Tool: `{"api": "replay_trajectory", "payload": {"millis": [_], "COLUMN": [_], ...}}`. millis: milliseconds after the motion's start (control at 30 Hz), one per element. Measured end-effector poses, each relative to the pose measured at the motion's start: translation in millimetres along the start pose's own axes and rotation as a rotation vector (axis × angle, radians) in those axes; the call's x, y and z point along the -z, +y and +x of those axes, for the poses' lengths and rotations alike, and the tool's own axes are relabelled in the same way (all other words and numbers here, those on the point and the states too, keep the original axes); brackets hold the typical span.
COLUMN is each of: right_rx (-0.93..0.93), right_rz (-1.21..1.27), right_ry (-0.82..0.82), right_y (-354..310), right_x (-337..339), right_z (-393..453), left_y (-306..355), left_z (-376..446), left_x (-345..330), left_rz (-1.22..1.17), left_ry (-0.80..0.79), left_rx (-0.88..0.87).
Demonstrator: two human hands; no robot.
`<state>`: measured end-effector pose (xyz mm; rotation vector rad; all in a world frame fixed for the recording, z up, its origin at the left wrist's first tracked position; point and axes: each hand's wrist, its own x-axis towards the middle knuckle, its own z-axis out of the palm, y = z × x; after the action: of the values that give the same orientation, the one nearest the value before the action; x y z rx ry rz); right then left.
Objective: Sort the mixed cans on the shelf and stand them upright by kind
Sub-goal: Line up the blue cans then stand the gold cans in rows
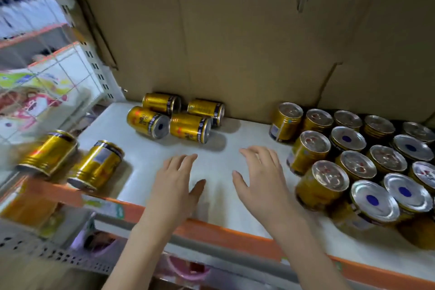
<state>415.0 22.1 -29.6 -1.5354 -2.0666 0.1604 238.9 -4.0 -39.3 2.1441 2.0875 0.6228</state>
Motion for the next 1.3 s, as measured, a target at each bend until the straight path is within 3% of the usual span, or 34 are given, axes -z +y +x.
{"api": "replay_trajectory", "payload": {"millis": [133, 200, 333, 500, 600, 833, 967, 1067, 1300], "right_rx": [0.038, 0.067, 0.040, -0.034, -0.069, -0.061, -0.151, -0.208, -0.249], "right_rz": [-0.047, -0.070, -0.136, -0.212, -0.246, -0.396, -0.209, -0.091, -0.213], "right_ry": [-0.167, -0.175, -0.232, -0.266, -0.272, -0.221, -0.316, -0.350, -0.191], "right_y": [-47.2, -68.0, -91.9, -93.7, -83.7, -75.8, -63.4, -49.8, -0.6], "right_x": [-42.8, -58.6, -76.7, -86.9, -92.0, -88.2, -72.4, -45.5, 31.9], "right_z": [36.7, 53.3, 79.8, 99.3, 103.8, 111.9, 100.7, 87.4, 62.4], "left_y": [-68.6, -99.6, -137.9, -154.5, -153.6, -130.1, -100.3, -71.9, 6.0], "left_z": [9.8, 19.0, 33.9, 32.0, 31.4, 35.3, 42.5, 59.8, 105.6], "left_x": [30.4, 44.7, 64.1, 67.0, 65.3, 73.5, 73.5, 68.7, 41.9], "left_rz": [0.086, 0.179, 0.363, 0.258, 0.219, 0.095, -0.131, -0.154, -0.122], "left_ry": [0.002, 0.002, -0.154, -0.265, -0.248, -0.234, -0.117, -0.144, -0.228], "left_rx": [0.032, 0.022, 0.169, 0.348, 0.366, 0.287, 0.146, 0.030, -0.217]}}
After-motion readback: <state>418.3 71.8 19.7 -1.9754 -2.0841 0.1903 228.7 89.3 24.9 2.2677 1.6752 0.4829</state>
